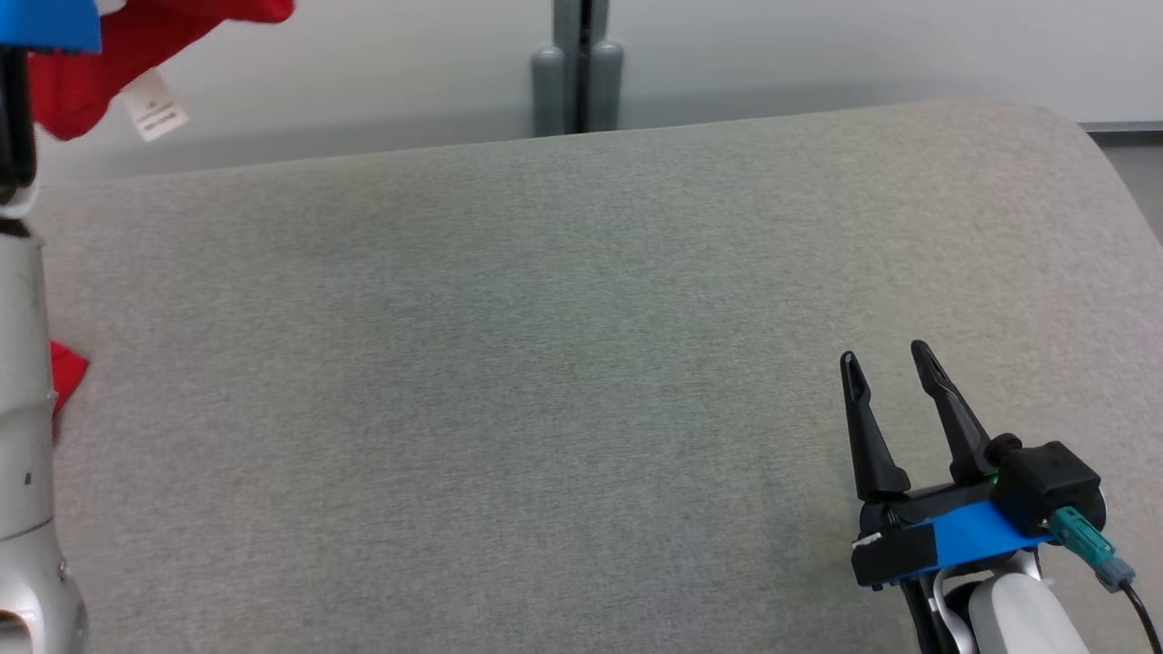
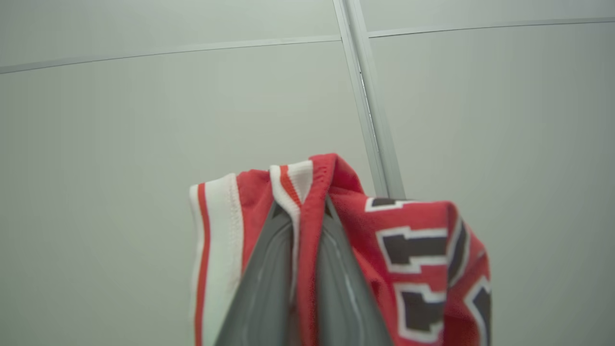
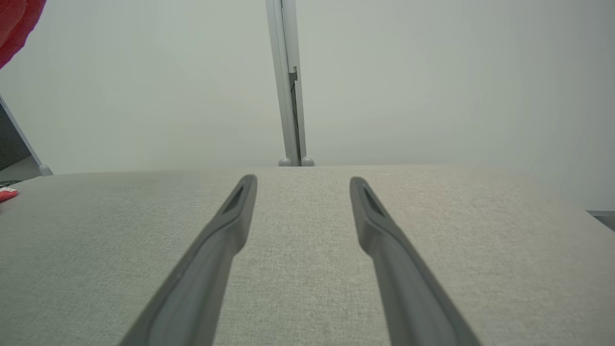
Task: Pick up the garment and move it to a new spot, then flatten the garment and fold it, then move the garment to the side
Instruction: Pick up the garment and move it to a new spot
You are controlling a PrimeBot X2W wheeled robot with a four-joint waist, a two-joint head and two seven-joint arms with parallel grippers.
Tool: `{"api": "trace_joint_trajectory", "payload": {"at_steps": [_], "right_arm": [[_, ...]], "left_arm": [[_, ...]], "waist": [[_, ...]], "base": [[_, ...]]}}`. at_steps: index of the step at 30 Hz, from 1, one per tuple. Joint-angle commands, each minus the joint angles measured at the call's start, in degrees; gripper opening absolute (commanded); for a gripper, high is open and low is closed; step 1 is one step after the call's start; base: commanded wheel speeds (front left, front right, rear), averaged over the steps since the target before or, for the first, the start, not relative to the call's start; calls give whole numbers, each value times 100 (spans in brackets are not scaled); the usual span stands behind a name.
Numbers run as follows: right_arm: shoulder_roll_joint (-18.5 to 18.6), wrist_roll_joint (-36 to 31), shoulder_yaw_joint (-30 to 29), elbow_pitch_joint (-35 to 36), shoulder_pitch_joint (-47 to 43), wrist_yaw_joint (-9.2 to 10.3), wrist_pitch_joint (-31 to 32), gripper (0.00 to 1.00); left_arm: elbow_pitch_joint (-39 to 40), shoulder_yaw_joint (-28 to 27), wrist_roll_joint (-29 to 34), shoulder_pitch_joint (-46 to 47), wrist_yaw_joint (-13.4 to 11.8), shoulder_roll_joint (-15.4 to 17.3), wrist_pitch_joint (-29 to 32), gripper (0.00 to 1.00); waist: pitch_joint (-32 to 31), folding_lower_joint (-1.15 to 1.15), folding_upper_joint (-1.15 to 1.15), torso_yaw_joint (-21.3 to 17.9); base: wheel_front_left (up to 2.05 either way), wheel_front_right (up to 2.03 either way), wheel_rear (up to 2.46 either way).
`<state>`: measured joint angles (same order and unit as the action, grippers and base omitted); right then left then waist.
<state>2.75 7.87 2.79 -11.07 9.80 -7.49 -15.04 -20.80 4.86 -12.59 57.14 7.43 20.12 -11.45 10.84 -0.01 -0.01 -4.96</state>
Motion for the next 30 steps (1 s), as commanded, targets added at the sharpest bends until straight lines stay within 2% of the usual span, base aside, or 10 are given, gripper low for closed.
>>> {"api": "trace_joint_trajectory", "payload": {"at_steps": [1,6,11,20,25,30], "right_arm": [[25,35,22,15,-26,-1,-22,100],[25,197,67,81,67,-1,-22,100],[25,315,95,104,92,-1,-22,100],[25,431,109,113,50,-1,-22,100],[25,433,138,74,39,-1,-22,100],[25,382,149,35,55,-1,-22,100]], "left_arm": [[117,67,-47,118,1,-11,73,0],[648,622,-169,358,2,-238,440,0],[660,1161,-255,232,3,-572,565,0],[-106,1889,-477,-782,3,-839,356,0],[-807,2156,-490,-1496,-37,-965,133,0],[-1573,2481,-546,-2045,-27,-1260,-82,0]], "waist": [[-55,1,1,-158],[93,1,1,-597],[191,1,1,-871],[229,1,1,-1004],[225,1,1,-992],[212,1,1,-917]], "base": [[0,0,0],[0,0,0],[0,0,0],[0,0,0],[0,0,0],[0,0,0]]}}
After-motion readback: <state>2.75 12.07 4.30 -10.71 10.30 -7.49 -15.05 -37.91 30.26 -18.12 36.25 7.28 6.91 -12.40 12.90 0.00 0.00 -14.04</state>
